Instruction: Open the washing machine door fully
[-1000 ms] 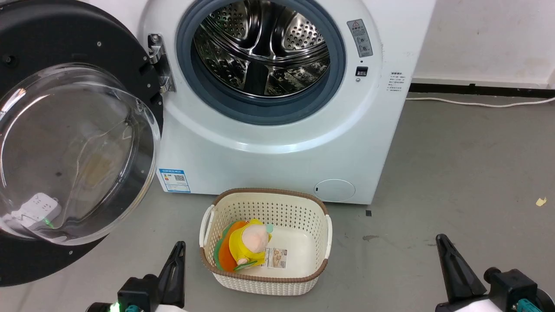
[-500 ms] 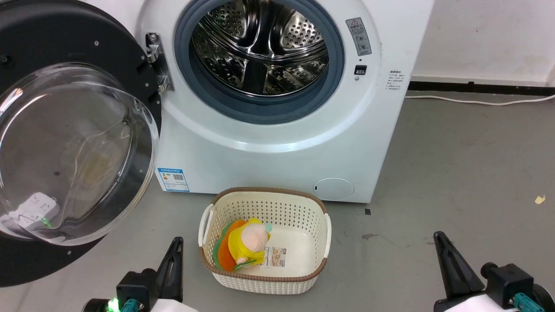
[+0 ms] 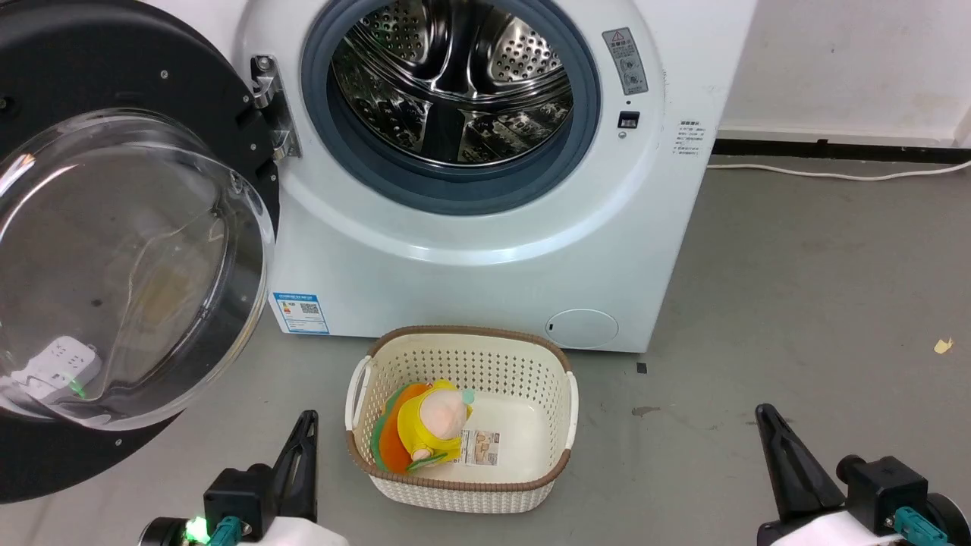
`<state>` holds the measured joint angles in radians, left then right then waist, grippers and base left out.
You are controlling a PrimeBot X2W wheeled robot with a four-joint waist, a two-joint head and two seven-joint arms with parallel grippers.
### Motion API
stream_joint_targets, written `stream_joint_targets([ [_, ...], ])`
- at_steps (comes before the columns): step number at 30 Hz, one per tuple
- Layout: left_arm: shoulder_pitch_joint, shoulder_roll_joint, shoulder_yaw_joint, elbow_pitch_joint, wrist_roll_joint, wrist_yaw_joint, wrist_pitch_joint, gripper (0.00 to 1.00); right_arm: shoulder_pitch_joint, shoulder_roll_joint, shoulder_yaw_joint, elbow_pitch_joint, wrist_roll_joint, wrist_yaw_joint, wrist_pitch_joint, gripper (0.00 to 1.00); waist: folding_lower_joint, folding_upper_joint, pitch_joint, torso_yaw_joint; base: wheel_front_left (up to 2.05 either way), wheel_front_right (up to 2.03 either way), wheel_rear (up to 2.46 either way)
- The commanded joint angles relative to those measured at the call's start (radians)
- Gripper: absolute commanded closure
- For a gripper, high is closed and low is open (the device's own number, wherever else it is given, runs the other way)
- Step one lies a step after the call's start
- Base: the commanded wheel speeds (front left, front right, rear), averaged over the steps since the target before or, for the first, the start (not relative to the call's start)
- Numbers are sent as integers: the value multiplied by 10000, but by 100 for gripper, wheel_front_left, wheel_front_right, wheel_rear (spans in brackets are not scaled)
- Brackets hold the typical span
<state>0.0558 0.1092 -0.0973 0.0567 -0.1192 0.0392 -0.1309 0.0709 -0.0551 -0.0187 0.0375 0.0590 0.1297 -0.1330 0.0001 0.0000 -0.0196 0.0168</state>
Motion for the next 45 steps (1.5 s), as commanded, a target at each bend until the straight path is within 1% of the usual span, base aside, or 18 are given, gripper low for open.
stream_joint_targets([
  [1, -181, -46, 70, -67, 96, -60, 52, 100, -227, 25, 25, -66, -106, 5, 61, 100, -1, 0, 4, -3, 0, 0, 0],
  [45, -443, -425, 699, -415, 859, -291, 928, 100, -563, 42, 138, -281, -443, 8, 945, 100, -1, 0, 138, -118, 0, 0, 0],
])
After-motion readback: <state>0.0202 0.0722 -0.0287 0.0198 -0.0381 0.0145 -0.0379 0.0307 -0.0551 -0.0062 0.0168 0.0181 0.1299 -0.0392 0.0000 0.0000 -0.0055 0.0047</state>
